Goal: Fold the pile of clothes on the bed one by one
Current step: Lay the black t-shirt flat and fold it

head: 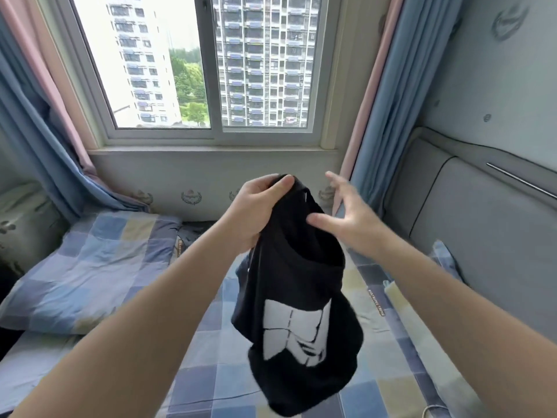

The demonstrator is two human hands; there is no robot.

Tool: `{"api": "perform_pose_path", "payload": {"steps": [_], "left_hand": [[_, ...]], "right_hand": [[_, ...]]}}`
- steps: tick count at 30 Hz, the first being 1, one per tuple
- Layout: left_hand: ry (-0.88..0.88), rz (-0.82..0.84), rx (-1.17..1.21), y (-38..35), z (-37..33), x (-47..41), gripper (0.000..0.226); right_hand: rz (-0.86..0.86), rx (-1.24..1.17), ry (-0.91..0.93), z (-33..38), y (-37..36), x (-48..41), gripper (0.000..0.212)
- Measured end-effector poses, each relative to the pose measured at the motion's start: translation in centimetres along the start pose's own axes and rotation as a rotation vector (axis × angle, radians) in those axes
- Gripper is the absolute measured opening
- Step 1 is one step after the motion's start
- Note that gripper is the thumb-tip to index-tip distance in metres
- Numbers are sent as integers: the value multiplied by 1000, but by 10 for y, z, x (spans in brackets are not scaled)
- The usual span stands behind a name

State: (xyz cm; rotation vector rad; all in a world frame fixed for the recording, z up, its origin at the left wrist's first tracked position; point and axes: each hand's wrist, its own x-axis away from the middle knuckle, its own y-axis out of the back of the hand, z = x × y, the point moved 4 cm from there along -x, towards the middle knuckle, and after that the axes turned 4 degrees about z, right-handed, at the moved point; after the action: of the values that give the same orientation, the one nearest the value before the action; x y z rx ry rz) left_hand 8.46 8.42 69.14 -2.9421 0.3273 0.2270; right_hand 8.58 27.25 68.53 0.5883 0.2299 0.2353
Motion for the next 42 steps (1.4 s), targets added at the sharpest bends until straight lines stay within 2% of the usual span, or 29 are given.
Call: {"api": "perform_pose_path", "payload": {"steps": [1, 3, 5, 6, 10, 13, 17, 21, 24, 26, 28, 30, 32, 36, 38, 42], "left_hand": [[-1, 40, -17, 0, -6, 0, 21], [-8, 77, -102, 7, -17, 1, 23], [-27, 52, -268, 23, -28, 4, 28], [-38, 36, -372, 34, -32, 6, 30], [-4, 14, -752, 82, -41, 12, 27], [-17, 23, -961, 112, -43, 16, 25], [-67, -19, -1179, 137, -57, 21, 37], [-70, -146, -1319, 162, -75, 24, 38], [-83, -193, -1247, 172, -90, 20, 27], [-50, -60, -1002, 159, -88, 17, 6], [-16, 88, -866, 134, -78, 12, 32], [-43, 111, -798, 114, -68, 5, 32], [-121, 42, -804, 107, -65, -1, 20], [-144, -33, -927, 114, -62, -3, 34], [-112, -69, -1025, 120, -65, -1, 35], [-36, -107, -1142, 128, -83, 5, 38]], "right_hand": [[82, -47, -3, -2, -13, -1, 76], [189, -176, -33, -6, -35, -4, 44], [179, -237, -33, -9, -43, -7, 18], [168, -254, -27, -8, -44, -9, 13], [233, -437, -28, 4, -44, -19, 22], [192, -407, -15, 19, -42, -31, 12], [87, -344, 21, 53, -37, -51, 14], [30, -268, 29, 95, -32, -70, 12], [12, -198, 36, 121, -30, -77, 10], [10, -171, 37, 137, -33, -79, 11], [11, -168, 51, 153, -36, -80, 13], [6, -151, 73, 169, -36, -79, 16], [-17, -101, 94, 181, -30, -78, 16], [-66, 12, 117, 189, 4, -72, 14], [-27, 80, 128, 188, 22, -66, 9], [124, 413, 127, 177, 37, -53, 5]]}}
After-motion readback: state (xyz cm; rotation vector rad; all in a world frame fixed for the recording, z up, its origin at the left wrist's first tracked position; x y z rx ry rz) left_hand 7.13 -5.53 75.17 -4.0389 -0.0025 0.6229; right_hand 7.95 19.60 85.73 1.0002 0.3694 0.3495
